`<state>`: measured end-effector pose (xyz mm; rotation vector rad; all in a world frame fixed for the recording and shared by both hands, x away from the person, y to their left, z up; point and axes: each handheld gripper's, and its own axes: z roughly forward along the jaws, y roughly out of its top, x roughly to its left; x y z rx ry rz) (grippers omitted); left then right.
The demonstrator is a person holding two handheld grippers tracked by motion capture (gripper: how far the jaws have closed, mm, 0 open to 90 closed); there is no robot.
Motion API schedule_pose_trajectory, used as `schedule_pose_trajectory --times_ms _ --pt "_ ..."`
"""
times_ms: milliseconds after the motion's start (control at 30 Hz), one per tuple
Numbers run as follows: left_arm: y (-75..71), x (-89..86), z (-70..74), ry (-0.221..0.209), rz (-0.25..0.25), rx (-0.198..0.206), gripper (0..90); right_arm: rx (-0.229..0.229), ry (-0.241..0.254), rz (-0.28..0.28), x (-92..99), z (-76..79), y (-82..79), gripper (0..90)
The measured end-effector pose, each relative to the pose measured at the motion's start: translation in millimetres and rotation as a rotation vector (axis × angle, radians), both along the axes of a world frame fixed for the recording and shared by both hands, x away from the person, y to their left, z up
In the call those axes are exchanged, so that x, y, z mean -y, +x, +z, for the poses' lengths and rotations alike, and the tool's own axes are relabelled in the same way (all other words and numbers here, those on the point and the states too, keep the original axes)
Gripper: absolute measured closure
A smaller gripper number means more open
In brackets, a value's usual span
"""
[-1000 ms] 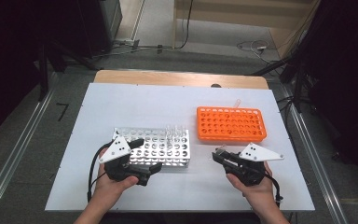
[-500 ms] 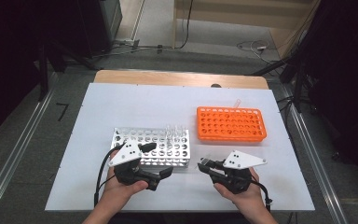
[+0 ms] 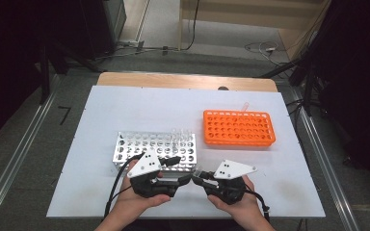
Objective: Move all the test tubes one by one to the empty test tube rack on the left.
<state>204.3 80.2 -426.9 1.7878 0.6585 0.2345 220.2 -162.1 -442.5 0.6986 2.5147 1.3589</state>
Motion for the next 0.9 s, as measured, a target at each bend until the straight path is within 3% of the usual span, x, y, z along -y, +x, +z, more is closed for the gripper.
schedule_pose_trajectory --times_ms 233,633,900 --pt "-0.7 11.6 -2.8 0.013 -0.047 -0.002 53.3 -0.012 -0.018 0.028 -9.8 -0.9 -4.3 74.3" --pt "-1.9 17.0 -5.7 0.05 -0.064 0.019 72.2 -0.035 -0.024 0.061 -16.4 -1.2 -7.3 74.2" --pt "-1.5 16.2 -6.1 0.067 -0.048 0.04 75.6 -0.048 -0.022 0.058 -16.4 -1.9 -5.9 74.1"
